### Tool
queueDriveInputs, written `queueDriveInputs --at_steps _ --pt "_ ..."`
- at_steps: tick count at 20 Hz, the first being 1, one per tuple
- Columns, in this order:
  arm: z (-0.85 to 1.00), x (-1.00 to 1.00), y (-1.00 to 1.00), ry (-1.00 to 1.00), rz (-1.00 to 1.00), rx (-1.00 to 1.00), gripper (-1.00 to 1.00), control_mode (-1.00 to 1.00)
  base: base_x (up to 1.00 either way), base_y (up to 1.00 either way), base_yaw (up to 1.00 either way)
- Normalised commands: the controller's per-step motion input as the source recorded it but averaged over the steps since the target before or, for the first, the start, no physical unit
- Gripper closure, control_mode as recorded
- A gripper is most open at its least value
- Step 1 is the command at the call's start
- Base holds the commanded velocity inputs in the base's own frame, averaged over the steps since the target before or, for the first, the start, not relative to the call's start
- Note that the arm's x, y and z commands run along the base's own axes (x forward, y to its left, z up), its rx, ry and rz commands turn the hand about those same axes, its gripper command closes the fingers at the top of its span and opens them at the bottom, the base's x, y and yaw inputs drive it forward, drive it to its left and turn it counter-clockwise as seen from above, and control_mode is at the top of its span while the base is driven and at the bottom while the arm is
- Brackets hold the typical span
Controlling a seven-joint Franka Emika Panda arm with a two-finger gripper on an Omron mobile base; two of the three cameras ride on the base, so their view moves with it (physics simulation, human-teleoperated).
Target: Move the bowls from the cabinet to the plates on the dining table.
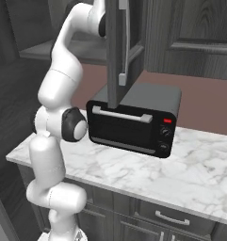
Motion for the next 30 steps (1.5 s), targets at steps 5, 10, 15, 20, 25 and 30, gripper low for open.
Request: queueDriveInputs --at_steps 5,10,15,20,25,30 --pt "0.05 0.43 -0.1 0.02 0.0 0.05 -1.0 -1.0 0.0 0.0 0.0" --pt "0.01 0.33 -0.09 0.04 0.0 0.02 -1.0 -1.0 0.0 0.0 0.0" --pt "-0.01 0.17 -0.02 0.06 0.0 0.0 -1.0 -1.0 0.0 0.0 0.0" --pt "-0.01 0.06 0.0 0.04 0.0 0.0 1.0 -1.0 0.0 0.0 0.0" --pt "0.0 0.0 0.0 0.0 0.0 0.0 1.0 -1.0 0.0 0.0 0.0" --pt "0.07 -0.02 0.0 0.0 0.0 0.0 1.0 -1.0 0.0 0.0 0.0"
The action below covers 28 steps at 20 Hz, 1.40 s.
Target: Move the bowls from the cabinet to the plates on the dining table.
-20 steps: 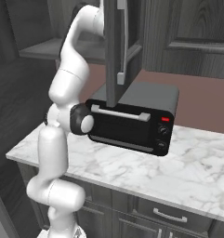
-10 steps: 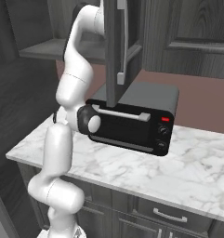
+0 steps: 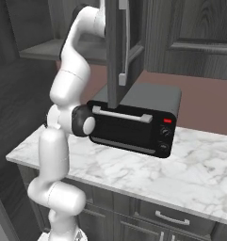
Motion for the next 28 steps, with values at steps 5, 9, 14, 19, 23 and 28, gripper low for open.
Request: queueDriveInputs --at_steps 5,9,14,19,23,28 --pt "0.23 -0.31 -0.01 0.02 0.08 0.0 1.0 -1.0 0.0 0.0 0.0" --pt "0.36 -0.33 0.0 0.11 0.12 0.0 1.0 -1.0 0.0 0.0 0.0" --pt "0.37 -0.44 0.0 0.15 0.14 -0.04 1.0 -1.0 0.0 0.0 0.0" --pt "0.25 -0.68 0.0 0.13 0.15 -0.09 1.0 -1.0 0.0 0.0 0.0" --pt "0.12 -0.87 0.0 0.09 0.12 -0.09 1.0 -1.0 0.0 0.0 0.0" --pt "0.02 -1.0 0.0 0.03 0.11 -0.07 1.0 -1.0 0.0 0.0 0.0"
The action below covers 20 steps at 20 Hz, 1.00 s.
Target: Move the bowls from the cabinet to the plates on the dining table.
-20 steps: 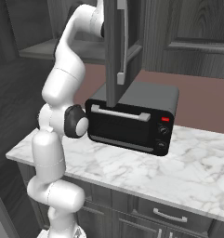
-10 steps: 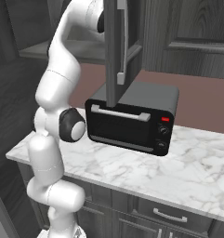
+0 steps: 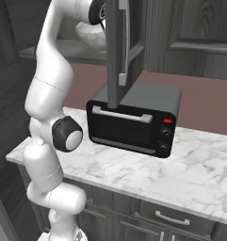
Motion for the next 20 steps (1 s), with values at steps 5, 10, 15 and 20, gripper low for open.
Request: queueDriveInputs --at_steps 5,10,15,20 --pt "0.0 -1.0 0.01 0.0 0.09 -0.05 1.0 -1.0 0.0 0.0 0.0" --pt "-0.04 -1.0 0.23 0.0 0.08 -0.1 1.0 -1.0 0.0 0.0 0.0" --pt "-0.18 -1.0 0.43 0.0 0.07 -0.18 1.0 -1.0 0.0 0.0 0.0" --pt "-0.3 -0.98 0.52 -0.01 0.06 -0.21 1.0 -1.0 0.0 0.0 0.0"
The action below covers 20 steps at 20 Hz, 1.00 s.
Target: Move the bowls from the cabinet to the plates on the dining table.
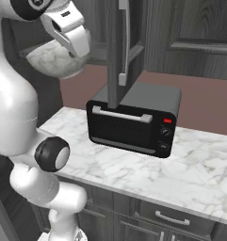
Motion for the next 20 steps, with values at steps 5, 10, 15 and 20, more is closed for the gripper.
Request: queueDriveInputs --at_steps 5,10,15,20 --pt "-0.51 -1.0 0.51 -0.07 0.03 -0.21 1.0 -1.0 0.0 0.0 0.0" --pt "-0.87 -1.0 0.3 -0.1 0.04 -0.21 1.0 -1.0 0.0 0.0 0.0" --pt "-0.72 -0.85 0.07 -0.19 0.02 -0.05 1.0 -1.0 0.0 0.0 0.0" --pt "-0.48 -0.7 0.0 -0.22 0.0 0.03 1.0 -1.0 0.0 0.0 0.0"
